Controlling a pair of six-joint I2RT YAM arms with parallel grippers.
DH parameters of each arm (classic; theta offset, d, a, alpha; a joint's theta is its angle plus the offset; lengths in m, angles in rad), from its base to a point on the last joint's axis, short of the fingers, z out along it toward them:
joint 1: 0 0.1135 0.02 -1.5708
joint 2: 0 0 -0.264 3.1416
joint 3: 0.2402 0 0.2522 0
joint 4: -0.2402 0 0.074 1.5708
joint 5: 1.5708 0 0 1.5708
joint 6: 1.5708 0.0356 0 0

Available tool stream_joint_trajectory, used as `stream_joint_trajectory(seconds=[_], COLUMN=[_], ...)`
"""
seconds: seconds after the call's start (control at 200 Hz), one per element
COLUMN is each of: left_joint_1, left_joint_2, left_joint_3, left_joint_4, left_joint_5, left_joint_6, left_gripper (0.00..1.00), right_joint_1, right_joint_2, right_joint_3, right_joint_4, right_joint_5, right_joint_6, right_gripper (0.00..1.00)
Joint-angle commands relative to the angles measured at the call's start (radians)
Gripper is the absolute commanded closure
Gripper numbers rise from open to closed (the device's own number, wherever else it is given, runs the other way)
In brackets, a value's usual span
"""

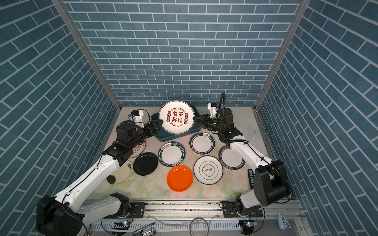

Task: Place the plates into the plastic bin on the countertop
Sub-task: 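Lift the plate upright with the right gripper while the left gripper reaches it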

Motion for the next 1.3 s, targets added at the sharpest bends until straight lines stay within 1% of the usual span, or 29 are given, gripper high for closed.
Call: stream_joint_trajectory(seconds=[0.0, 0.15, 0.3, 0.4, 0.455, 0.49, 0.545, 0.65, 0.73, 0.77, 0.8, 0.86, 0.88, 0.925, 1.005, 1.02, 1.055, 1.14, 1.2, 1.295], left_joint_1=[0.011, 0.012, 0.012, 0.011, 0.012, 0.012, 0.011, 0.011, 0.011, 0.011, 0.011, 0.011, 0.011, 0.013, 0.021, 0.023, 0.027, 0.045, 0.062, 0.104], left_joint_2=[0.024, 0.058, 0.084, 0.097, 0.106, 0.111, 0.121, 0.142, 0.151, 0.156, 0.157, 0.161, 0.161, 0.161, 0.161, 0.162, 0.164, 0.168, 0.178, 0.209], left_joint_3=[0.04, 0.052, 0.063, 0.069, 0.073, 0.076, 0.081, 0.09, 0.093, 0.096, 0.098, 0.102, 0.104, 0.11, 0.117, 0.119, 0.124, 0.146, 0.17, 0.211], left_joint_4=[0.041, 0.066, 0.081, 0.083, 0.088, 0.091, 0.096, 0.104, 0.114, 0.116, 0.115, 0.109, 0.105, 0.094, 0.084, 0.082, 0.077, 0.045, 0.007, -0.04], left_joint_5=[0.031, 0.074, 0.105, 0.112, 0.119, 0.124, 0.133, 0.148, 0.155, 0.156, 0.158, 0.151, 0.149, 0.143, 0.141, 0.141, 0.14, 0.123, 0.097, 0.076], left_joint_6=[0.001, 0.004, 0.002, 0.005, 0.006, 0.005, 0.003, 0.0, -0.005, -0.006, -0.005, -0.001, 0.002, 0.006, 0.008, 0.01, 0.012, 0.029, 0.05, 0.067], left_gripper=[0.34, 0.43, 0.48, 0.56, 0.66, 0.71, 0.74, 0.76, 0.86, 0.93, 0.96, 0.98, 1.0, 1.0, 1.0, 1.0, 1.0, 1.0, 1.0, 1.0], right_joint_1=[0.008, 0.009, 0.014, 0.017, 0.018, 0.018, 0.02, 0.024, 0.024, 0.026, 0.025, 0.026, 0.026, 0.026, 0.026, 0.025, 0.025, 0.025, 0.024, 0.025], right_joint_2=[0.005, 0.029, 0.045, 0.045, 0.042, 0.042, 0.039, 0.033, 0.022, 0.017, 0.015, 0.008, 0.006, 0.001, -0.011, -0.014, -0.021, -0.049, -0.074, -0.125], right_joint_3=[-0.001, 0.006, 0.015, 0.022, 0.025, 0.025, 0.027, 0.028, 0.028, 0.029, 0.028, 0.027, 0.024, 0.022, 0.021, 0.02, 0.02, 0.021, 0.028, 0.027], right_joint_4=[0.085, 0.092, 0.094, 0.093, 0.092, 0.091, 0.09, 0.07, 0.04, 0.03, 0.024, 0.02, 0.02, 0.017, 0.003, -0.003, -0.017, -0.079, -0.148, -0.246], right_joint_5=[-0.034, -0.042, -0.043, -0.041, -0.036, -0.034, -0.03, -0.019, -0.002, 0.003, 0.005, 0.008, 0.01, 0.012, 0.017, 0.019, 0.025, 0.055, 0.089, 0.146], right_joint_6=[0.045, 0.043, 0.041, 0.039, 0.039, 0.038, 0.038, 0.023, 0.002, -0.006, -0.012, -0.018, -0.021, -0.022, -0.038, -0.043, -0.056, -0.1, -0.148, -0.223], right_gripper=[1.0, 1.0, 1.0, 1.0, 1.0, 1.0, 1.0, 1.0, 1.0, 1.0, 1.0, 1.0, 1.0, 1.0, 0.73, 0.66, 0.52, 0.3, 0.24, 0.22])
